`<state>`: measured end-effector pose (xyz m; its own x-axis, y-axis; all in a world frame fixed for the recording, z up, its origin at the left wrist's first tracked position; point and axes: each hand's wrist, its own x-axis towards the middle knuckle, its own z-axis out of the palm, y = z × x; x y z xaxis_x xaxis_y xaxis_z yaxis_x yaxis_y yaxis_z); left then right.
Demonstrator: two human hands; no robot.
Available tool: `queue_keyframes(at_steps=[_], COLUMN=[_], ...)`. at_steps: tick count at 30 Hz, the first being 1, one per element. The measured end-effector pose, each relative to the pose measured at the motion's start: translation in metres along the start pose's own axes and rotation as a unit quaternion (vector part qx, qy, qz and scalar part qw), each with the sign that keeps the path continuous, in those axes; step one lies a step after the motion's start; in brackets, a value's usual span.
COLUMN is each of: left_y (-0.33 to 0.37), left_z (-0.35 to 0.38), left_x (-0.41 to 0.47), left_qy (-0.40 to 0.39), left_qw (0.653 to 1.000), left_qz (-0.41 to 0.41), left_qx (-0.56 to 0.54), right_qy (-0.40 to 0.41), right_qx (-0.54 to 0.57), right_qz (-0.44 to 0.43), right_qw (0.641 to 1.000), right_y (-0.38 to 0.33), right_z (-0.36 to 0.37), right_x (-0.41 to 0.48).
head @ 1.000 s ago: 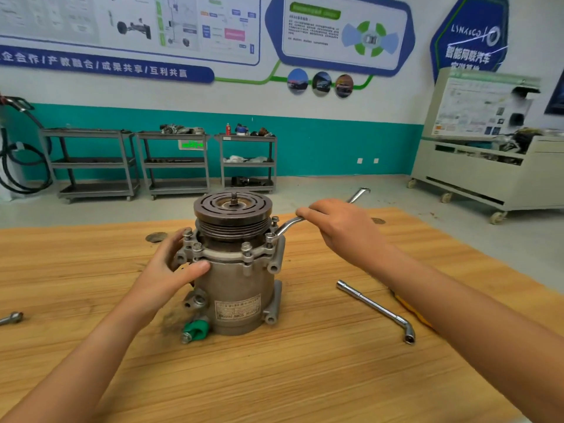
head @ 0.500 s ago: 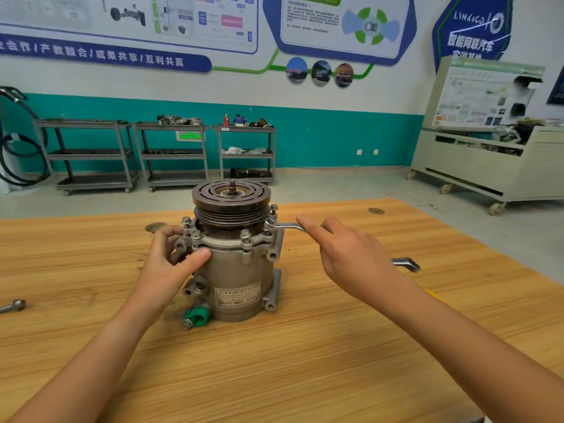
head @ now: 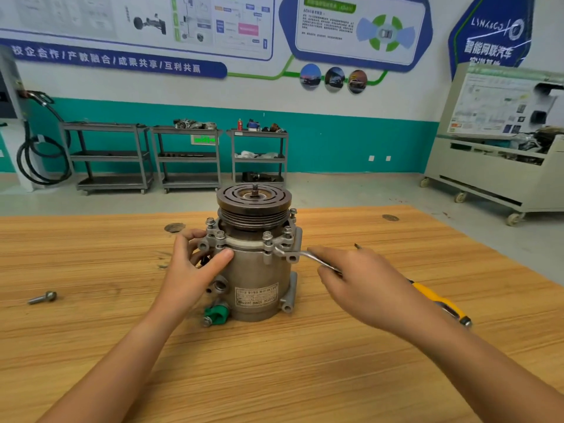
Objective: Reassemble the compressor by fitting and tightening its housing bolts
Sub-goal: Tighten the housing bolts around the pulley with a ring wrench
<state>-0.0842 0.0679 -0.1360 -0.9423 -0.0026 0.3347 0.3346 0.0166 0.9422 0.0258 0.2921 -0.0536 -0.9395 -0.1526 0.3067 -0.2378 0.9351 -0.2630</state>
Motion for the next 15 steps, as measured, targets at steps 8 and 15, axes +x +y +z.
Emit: queue_keyframes(at_steps=[8,15], left_y=[0.0,-0.012], left_z=[0.001,-0.005], left_x=[-0.001,0.002], left_qy=[-0.003,-0.019], left_qw=[1.0,0.993], left_qz=[0.008,0.026], left_qx=[0.01,0.117], right_qy=[-0.084,-0.102], right_qx=[0.695,0.817], right_qz=[0.129,0.159], right_qw=[0.702,0.545], right_y=[0.003,0.003], right_z=[-0.02,-0.011], right_x=[0.031,0.055])
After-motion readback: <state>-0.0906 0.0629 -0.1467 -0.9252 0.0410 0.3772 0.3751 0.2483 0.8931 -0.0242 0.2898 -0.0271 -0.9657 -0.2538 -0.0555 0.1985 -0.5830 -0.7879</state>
